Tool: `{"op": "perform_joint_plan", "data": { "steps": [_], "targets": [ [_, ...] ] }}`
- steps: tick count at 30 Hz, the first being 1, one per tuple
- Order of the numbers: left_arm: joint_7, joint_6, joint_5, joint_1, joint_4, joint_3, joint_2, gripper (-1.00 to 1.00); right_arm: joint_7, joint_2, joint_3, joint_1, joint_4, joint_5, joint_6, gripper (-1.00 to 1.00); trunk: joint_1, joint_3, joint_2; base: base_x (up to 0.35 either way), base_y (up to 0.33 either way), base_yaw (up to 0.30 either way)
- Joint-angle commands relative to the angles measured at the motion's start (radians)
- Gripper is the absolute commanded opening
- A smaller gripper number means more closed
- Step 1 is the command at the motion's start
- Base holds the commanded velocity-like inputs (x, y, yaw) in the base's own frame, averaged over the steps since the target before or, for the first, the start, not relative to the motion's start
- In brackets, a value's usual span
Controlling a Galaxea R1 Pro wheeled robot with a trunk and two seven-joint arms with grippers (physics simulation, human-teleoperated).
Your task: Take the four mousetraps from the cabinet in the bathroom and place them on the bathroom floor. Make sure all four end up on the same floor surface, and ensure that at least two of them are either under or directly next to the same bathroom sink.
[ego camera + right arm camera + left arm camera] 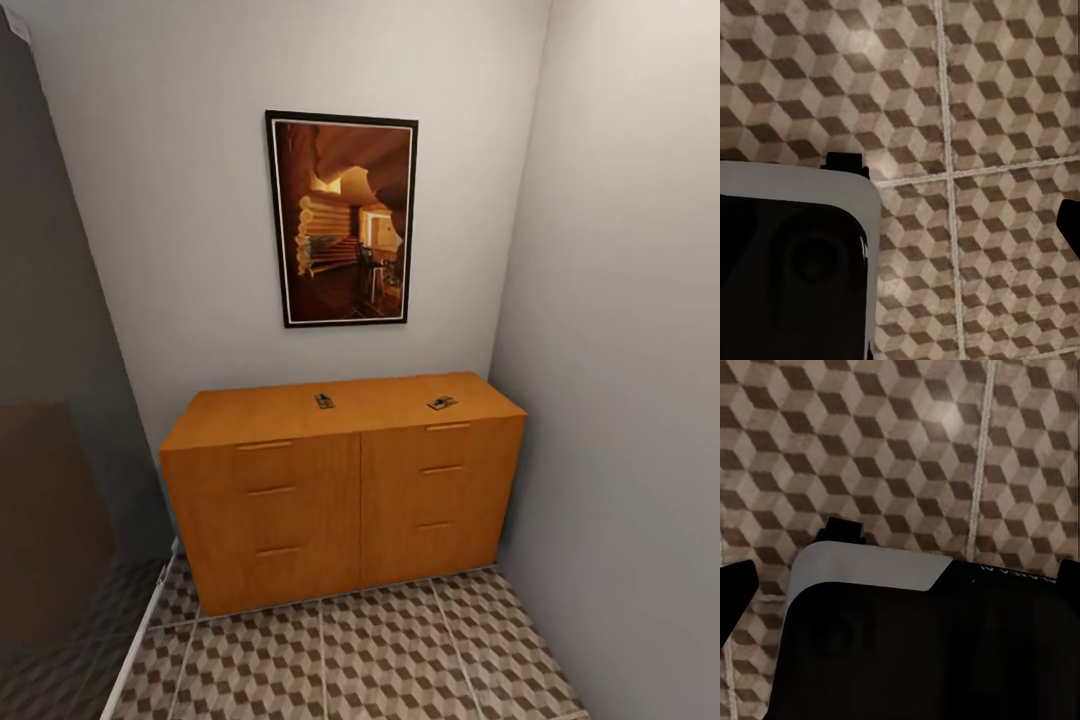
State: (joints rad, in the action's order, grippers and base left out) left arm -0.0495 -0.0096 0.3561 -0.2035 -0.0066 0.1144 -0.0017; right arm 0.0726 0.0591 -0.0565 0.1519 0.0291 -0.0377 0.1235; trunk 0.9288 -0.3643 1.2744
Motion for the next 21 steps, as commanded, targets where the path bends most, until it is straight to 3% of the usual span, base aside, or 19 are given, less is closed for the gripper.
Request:
{"op": "perform_joint_plan", "data": {
  "steps": [1, 21],
  "targets": [
    [-0.003, -0.001, 0.011, -0.001, 0.000, 0.008, 0.000, 1.00, 0.004, 0.000, -0.005, 0.001, 0.003, -0.004, 0.004, 1.00, 0.000, -0.001, 0.001, 0.144, 0.000, -0.211],
    [-0.003, -0.002, 0.012, -0.001, 0.000, 0.008, -0.001, 1.00, 0.006, 0.001, -0.005, 0.001, 0.003, -0.001, 0.003, 1.00, 0.000, -0.001, 0.001, 0.028, 0.000, -0.235]
  ]
}}
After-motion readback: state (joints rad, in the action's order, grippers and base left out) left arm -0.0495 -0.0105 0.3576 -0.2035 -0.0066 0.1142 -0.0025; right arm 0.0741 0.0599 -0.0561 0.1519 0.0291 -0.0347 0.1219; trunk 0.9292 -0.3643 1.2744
